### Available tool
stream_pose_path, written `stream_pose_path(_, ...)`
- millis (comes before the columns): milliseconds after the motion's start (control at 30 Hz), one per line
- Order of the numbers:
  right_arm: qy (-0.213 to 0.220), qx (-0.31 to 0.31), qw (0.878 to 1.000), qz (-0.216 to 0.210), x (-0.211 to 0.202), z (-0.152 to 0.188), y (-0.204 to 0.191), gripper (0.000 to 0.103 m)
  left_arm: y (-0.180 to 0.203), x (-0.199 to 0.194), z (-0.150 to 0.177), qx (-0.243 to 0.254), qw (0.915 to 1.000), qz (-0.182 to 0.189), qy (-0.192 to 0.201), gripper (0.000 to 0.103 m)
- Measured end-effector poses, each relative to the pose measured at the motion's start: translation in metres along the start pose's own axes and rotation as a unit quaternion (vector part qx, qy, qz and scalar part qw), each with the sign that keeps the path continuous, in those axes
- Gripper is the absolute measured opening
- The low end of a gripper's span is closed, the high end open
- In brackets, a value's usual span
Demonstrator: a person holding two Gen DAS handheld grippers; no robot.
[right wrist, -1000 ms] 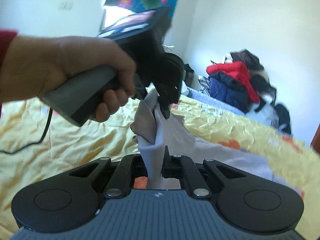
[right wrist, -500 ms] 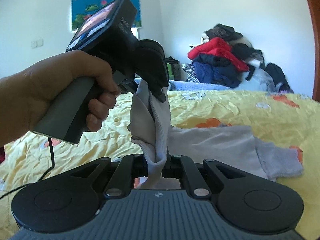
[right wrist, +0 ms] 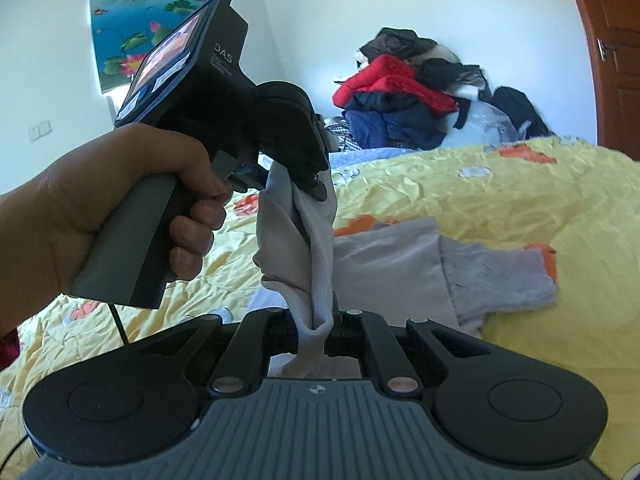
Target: Fold small clothes
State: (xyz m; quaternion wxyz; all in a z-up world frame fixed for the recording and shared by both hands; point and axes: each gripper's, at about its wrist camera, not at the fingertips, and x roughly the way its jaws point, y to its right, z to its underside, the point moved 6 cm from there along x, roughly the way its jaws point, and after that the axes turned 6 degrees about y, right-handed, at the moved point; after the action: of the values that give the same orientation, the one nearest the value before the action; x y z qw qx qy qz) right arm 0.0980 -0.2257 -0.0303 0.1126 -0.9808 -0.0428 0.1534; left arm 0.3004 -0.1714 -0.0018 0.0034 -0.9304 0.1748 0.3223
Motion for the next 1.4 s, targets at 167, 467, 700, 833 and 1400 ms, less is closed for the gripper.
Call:
stream_pose_path(167,-0.002,0.014,1.0,0.006,0.003,0.001,0.014,0.009,0.01,0.01,0.005,0.004,0.9999,-0.007,-0.008,0.01)
stream_pose_path(467,-0.01,0.04,0.999,0.015,0.007,0.005,0.034,0.009,0.028,0.023,0.01,0.013,0.9998,-0.011,-0.014,0.01)
stream_pose_path(700,-0.024,0.061,0.998,0.018,0.012,0.01,0.049,0.009,0.045,0.038,0.017,0.029,0.9993,-0.013,-0.019,0.01)
stream_pose_path(833,-0.031,0.075,0.997,0.018,0.014,0.014,0.056,0.009,0.05,0.044,0.02,0.03,0.9992,-0.013,-0.023,0.01)
stream_pose_path(1400,-0.042,0.112,0.993,0.021,0.017,0.019,0.068,0.01,0.064,0.049,0.026,0.042,0.9986,-0.018,-0.025,0.01)
